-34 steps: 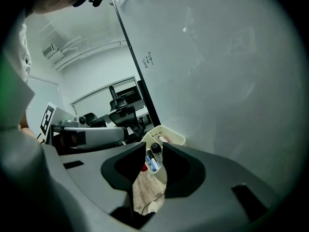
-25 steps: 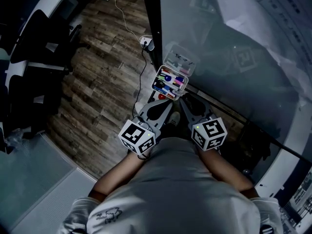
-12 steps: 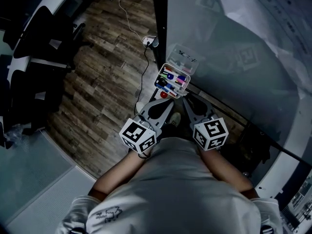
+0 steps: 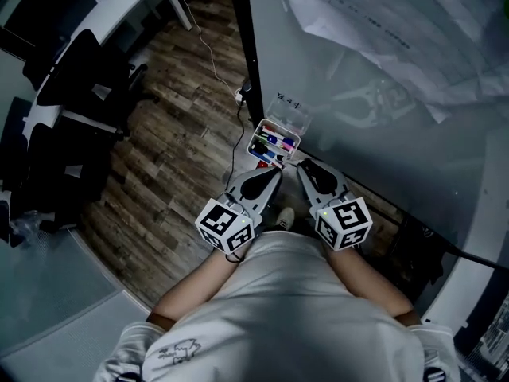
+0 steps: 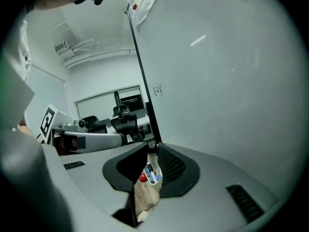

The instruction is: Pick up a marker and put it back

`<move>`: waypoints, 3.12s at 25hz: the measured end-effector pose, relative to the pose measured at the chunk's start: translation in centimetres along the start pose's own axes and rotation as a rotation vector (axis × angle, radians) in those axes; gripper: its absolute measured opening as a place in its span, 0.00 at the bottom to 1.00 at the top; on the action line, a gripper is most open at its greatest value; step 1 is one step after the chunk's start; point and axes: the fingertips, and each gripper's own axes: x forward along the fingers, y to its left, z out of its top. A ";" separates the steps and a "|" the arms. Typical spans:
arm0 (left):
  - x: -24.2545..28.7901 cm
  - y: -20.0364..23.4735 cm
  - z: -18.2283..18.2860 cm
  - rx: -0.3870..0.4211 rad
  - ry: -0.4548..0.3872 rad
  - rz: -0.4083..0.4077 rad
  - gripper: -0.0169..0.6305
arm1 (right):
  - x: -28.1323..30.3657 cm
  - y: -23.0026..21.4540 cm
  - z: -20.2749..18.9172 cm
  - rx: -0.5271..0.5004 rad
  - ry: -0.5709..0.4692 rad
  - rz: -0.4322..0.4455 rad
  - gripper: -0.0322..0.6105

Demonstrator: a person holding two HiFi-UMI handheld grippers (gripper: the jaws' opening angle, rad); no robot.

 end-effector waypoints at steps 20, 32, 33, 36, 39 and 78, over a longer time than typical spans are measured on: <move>1.1 -3.3 8.0 0.213 -0.141 -0.047 0.03 | -3.3 1.9 10.8 -0.195 -0.235 0.029 0.16; 0.5 -2.5 8.2 0.195 -0.152 -0.011 0.03 | -3.4 1.9 10.5 -0.184 -0.240 0.015 0.16; 0.4 -2.4 8.1 0.193 -0.149 -0.010 0.04 | -3.4 1.8 10.4 -0.180 -0.240 0.012 0.16; 0.3 -2.2 7.7 0.182 -0.139 -0.020 0.03 | -3.1 1.5 10.2 -0.173 -0.236 -0.003 0.16; 0.3 -1.8 7.7 0.178 -0.134 -0.036 0.04 | -2.8 1.4 10.1 -0.168 -0.230 -0.020 0.16; 0.6 6.1 9.0 0.142 0.072 -0.447 0.04 | 4.4 3.9 2.4 0.076 0.006 -0.421 0.16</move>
